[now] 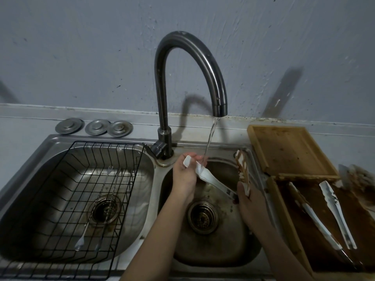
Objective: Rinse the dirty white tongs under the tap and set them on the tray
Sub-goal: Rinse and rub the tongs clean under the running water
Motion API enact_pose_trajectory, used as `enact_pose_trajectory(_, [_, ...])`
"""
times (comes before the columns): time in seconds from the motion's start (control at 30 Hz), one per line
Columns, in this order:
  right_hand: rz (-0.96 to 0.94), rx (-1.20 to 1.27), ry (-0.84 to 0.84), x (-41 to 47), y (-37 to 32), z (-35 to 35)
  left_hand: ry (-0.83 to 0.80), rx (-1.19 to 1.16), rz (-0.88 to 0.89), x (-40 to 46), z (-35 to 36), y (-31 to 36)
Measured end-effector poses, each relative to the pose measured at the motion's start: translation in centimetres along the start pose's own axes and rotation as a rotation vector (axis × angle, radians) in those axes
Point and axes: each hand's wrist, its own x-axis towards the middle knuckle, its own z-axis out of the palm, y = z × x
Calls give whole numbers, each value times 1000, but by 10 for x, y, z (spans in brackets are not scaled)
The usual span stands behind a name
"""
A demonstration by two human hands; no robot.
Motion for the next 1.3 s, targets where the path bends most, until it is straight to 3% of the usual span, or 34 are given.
enact_pose_trajectory(0.17, [60, -32, 38, 3, 2, -11, 9, -37, -162, -10, -12, -15])
enact_pose_trajectory(0.33, [83, -257, 71, 6, 7, -29, -18, -94, -344, -23, -13, -22])
enact_pose_trajectory(0.5, [64, -303, 76, 7, 1, -38, -167, 60, -521, -17, -17, -18])
enact_pose_trajectory(0.8, [26, -315, 33, 6, -10, -18, 200, -191, -228, -7, 2, -16])
enact_pose_trajectory(1.17, [65, -30, -92, -7, -15, -11, 113, -302, -82, -6, -5, -4])
enact_pose_trajectory(1.23, [37, -46, -100, -8, -14, -7, 145, -290, -77, -5, -7, -1])
enact_pose_trajectory(1.3, [27, -95, -97, -7, -13, -5, 248, -166, 44, -8, -5, -3])
